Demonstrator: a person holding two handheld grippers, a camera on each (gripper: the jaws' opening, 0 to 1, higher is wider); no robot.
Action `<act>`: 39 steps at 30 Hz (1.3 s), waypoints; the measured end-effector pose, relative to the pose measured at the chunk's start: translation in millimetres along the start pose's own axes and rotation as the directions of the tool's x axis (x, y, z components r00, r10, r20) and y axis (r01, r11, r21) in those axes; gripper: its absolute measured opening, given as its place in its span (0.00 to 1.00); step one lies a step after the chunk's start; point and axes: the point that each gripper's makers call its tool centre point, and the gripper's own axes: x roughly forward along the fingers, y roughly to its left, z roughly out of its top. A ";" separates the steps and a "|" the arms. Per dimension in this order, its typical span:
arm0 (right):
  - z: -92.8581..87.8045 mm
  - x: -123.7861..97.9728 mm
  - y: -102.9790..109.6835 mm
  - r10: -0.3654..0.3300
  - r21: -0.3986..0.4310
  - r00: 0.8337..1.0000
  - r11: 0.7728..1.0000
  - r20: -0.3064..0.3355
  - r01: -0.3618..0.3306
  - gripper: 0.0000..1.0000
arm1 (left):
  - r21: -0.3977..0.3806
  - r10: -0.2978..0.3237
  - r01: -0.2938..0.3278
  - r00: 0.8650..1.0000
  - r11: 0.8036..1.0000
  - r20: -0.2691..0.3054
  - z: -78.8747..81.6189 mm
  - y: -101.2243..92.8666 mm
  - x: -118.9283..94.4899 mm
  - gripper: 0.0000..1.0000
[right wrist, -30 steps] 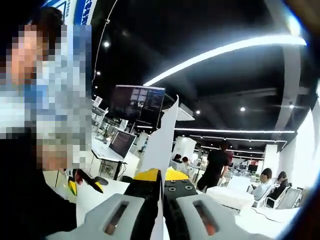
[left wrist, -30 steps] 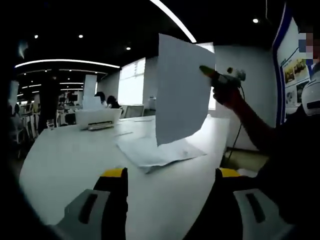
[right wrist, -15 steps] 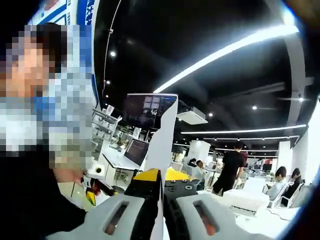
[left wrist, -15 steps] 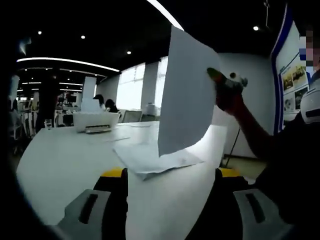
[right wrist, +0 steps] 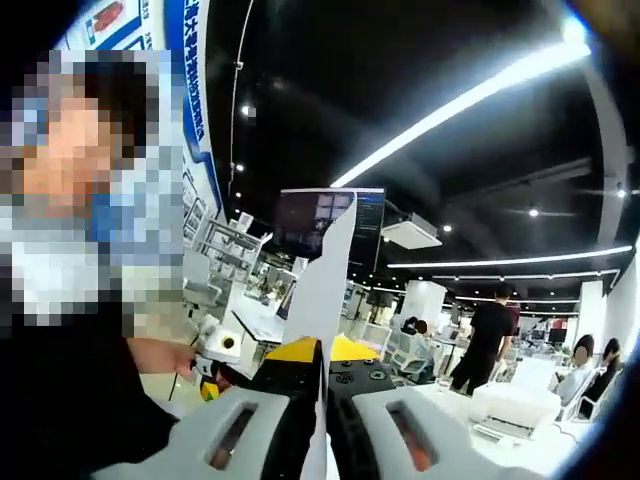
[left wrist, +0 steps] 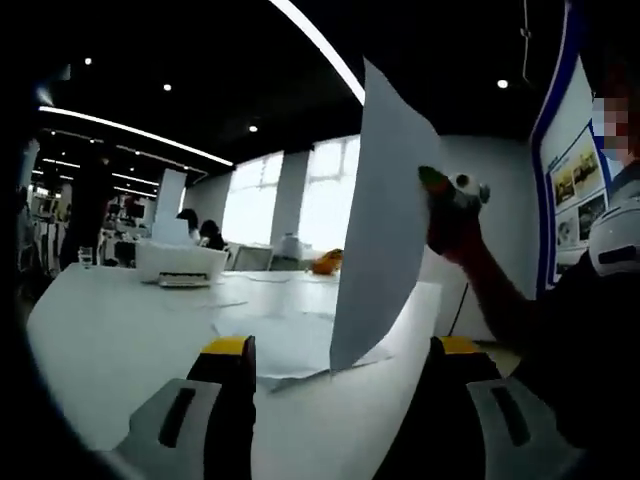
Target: Organize the stack of printing papers by aligning and flattening the scattered papers on the table
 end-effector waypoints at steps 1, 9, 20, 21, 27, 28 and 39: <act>2.2 1.4 2.2 0.008 0.001 1.000 1.000 0.004 -0.008 0.00 | -0.004 -0.004 0.004 1.000 1.000 0.010 1.9 -1.3 0.3 0.74; 8.6 13.2 19.3 0.068 0.026 0.998 0.997 0.013 -0.068 0.00 | -0.002 -0.061 0.061 0.996 0.998 0.072 14.2 -14.3 3.8 0.79; 6.4 25.3 35.4 0.123 0.067 0.992 0.990 0.007 -0.124 0.00 | -0.001 -0.120 0.122 0.980 0.993 0.157 30.6 -31.0 9.6 0.85; 6.8 26.0 36.5 0.127 0.070 0.992 0.989 0.008 -0.127 0.00 | 0.014 -0.133 0.133 0.975 0.991 0.176 33.8 -34.7 10.4 0.85; 9.1 29.3 44.3 0.156 0.097 0.988 0.983 0.021 -0.157 0.00 | 0.027 -0.179 0.178 0.960 0.984 0.217 41.9 -48.2 14.6 0.82; 9.0 29.8 45.2 0.159 0.099 0.987 0.982 0.020 -0.160 0.00 | 0.029 -0.183 0.181 0.958 0.983 0.218 42.5 -49.6 15.3 0.82; 1.2 36.8 55.8 0.199 0.135 0.980 0.971 0.001 -0.197 0.00 | 0.030 -0.228 0.226 0.958 0.974 0.174 41.6 -59.4 21.9 0.69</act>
